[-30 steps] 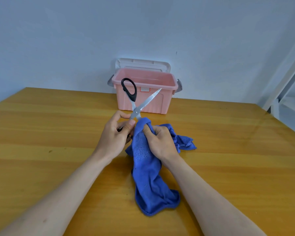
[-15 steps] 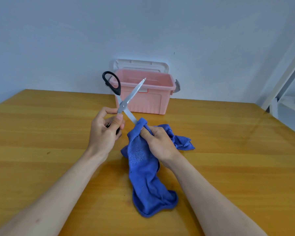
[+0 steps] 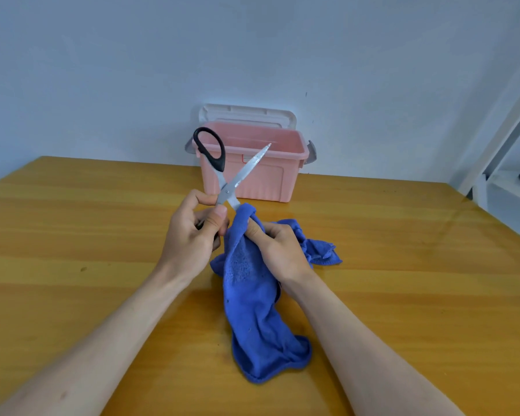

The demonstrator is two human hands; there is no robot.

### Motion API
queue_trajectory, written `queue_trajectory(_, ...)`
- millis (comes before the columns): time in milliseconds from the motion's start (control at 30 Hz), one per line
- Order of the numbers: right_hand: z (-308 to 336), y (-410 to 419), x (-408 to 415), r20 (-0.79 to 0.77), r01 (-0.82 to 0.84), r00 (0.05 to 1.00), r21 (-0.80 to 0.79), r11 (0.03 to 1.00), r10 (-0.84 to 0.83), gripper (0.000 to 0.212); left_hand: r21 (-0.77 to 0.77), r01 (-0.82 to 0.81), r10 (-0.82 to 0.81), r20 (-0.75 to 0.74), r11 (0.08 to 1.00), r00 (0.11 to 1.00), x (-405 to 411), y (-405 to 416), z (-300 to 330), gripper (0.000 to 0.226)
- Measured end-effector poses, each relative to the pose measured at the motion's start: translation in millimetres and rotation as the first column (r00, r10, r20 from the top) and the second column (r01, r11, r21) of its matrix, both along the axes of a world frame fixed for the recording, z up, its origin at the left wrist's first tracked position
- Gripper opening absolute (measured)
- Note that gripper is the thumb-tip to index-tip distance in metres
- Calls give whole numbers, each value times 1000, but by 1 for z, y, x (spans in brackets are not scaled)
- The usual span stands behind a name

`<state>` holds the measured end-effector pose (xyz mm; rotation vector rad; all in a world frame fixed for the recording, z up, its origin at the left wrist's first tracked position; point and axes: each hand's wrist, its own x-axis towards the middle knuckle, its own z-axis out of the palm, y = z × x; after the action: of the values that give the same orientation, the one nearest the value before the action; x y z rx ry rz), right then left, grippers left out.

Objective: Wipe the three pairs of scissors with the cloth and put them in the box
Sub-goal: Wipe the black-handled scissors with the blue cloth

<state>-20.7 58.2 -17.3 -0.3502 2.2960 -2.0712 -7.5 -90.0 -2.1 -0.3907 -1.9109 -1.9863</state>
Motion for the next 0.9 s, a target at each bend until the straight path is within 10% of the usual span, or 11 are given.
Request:
queue_trajectory(467, -14, -1, -2, 38, 44, 998, 40, 998, -46, 64, -142, 3, -10, -50, 990, 999, -5, -11, -1, 16)
queue_trajectory(900, -16, -11, -6, 47, 69, 997, -14, 997, -69, 114, -233, 79, -67, 57, 969, 996, 4, -1, 0, 12)
